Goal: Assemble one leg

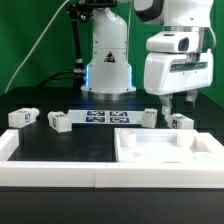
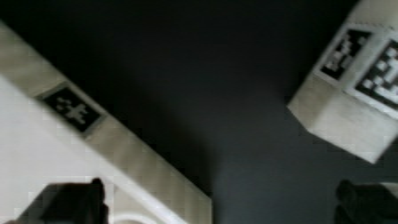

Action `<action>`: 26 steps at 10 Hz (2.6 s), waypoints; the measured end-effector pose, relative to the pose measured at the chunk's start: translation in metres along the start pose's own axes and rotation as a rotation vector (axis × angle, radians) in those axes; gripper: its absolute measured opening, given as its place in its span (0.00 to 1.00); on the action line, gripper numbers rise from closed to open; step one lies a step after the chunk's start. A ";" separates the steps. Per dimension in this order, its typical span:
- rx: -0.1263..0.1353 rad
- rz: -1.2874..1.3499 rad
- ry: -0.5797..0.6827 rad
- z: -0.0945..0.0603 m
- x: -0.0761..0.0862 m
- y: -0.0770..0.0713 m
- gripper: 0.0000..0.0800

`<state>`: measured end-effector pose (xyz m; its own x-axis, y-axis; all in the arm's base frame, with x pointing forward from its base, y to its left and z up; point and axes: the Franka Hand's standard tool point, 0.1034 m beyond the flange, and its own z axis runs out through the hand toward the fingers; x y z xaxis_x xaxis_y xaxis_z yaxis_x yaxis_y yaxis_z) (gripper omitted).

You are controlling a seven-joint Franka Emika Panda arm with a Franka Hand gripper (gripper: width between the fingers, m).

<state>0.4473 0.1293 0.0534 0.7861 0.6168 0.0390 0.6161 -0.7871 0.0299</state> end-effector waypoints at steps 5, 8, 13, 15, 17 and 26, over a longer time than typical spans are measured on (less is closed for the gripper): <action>0.033 0.260 -0.019 0.004 0.003 -0.019 0.81; 0.044 0.254 -0.122 0.009 -0.005 -0.025 0.81; 0.078 0.229 -0.465 0.013 -0.004 -0.026 0.81; 0.088 0.232 -0.585 0.017 -0.013 -0.030 0.81; 0.090 0.268 -0.779 0.024 -0.021 -0.037 0.81; 0.119 0.257 -0.937 0.047 -0.025 -0.042 0.81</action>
Offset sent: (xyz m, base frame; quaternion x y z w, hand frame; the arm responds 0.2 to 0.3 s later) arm 0.0000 0.0000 0.0000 0.0000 0.0000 0.1296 0.9916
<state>0.4042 0.1476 0.0043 0.5859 0.2173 -0.7807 0.3809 -0.9242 0.0286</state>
